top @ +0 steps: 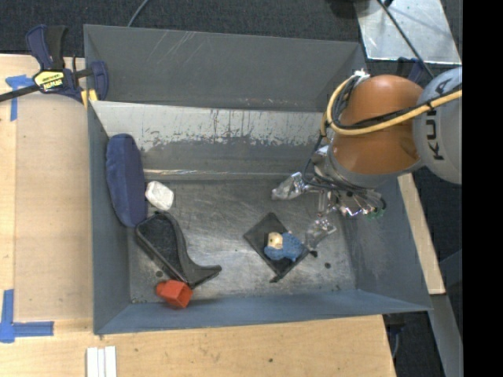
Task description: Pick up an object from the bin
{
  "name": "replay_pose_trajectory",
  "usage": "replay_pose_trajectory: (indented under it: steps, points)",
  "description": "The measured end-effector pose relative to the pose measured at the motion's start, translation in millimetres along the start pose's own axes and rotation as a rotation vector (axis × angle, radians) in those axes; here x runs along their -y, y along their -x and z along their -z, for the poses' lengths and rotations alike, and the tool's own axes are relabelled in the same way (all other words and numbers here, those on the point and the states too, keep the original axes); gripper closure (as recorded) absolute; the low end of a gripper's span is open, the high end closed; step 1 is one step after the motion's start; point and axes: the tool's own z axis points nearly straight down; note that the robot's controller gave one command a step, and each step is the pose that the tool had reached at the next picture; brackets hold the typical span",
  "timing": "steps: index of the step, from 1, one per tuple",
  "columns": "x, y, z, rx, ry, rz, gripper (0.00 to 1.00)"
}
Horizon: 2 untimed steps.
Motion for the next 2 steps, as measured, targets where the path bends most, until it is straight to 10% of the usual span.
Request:
replay_pose_trajectory:
  steps: [1,2]
  points:
    - [-9.7,-8.4,-59.0,0.005,-0.005,0.288,0.0]
    - [-10.4,-4.7,-56.3,0.016,-0.008,0.29,1.0]
